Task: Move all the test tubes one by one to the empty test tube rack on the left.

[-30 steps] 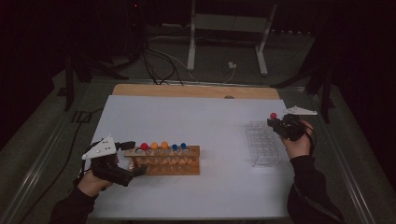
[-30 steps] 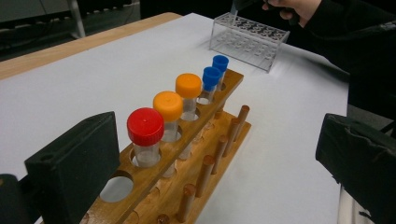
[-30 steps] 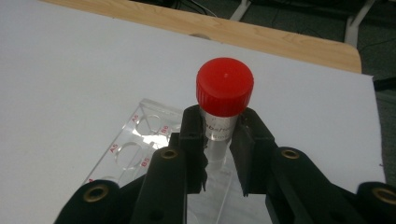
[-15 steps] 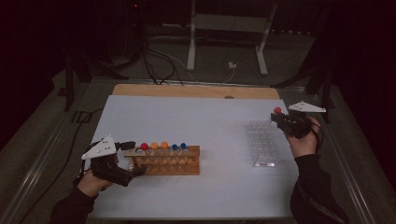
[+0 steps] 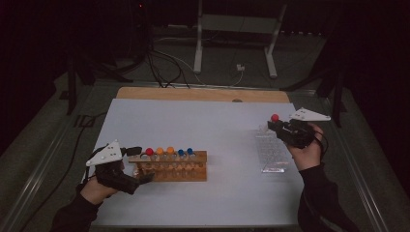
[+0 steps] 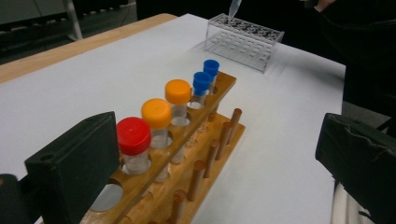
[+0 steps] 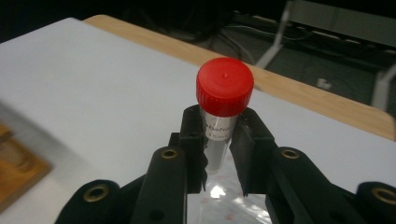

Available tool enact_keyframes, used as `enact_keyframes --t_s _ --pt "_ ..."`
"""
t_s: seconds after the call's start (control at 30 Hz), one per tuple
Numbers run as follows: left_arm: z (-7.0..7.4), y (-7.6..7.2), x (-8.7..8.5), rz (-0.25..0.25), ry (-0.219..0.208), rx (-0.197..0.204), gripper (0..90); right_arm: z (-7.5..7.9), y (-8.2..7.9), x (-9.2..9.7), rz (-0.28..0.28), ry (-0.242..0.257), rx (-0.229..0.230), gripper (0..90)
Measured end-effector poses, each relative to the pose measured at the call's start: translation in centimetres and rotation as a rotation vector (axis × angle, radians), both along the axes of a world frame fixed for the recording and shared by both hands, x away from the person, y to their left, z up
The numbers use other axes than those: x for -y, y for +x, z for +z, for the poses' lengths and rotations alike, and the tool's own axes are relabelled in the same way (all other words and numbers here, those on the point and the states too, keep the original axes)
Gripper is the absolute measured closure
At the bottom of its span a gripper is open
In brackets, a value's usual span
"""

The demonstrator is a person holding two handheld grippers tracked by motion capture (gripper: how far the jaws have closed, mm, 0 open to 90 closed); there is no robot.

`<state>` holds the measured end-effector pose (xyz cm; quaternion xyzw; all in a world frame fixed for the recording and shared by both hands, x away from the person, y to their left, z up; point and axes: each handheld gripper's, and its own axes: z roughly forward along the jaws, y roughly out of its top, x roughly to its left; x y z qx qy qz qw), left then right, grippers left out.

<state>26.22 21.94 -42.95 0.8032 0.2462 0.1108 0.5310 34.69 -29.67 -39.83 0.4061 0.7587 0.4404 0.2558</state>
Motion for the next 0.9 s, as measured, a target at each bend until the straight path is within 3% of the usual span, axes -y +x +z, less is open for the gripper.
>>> enact_keyframes --t_s 0.5,0.9 --pt "1.3 0.0 2.0 -0.051 0.001 0.000 0.6 -1.5 -3.0 -4.1 0.166 -0.010 -0.052 74.2" --pt "2.1 0.6 5.6 -0.125 0.023 -0.013 0.6 -2.7 -5.4 -6.4 0.272 -0.028 -0.090 74.2"
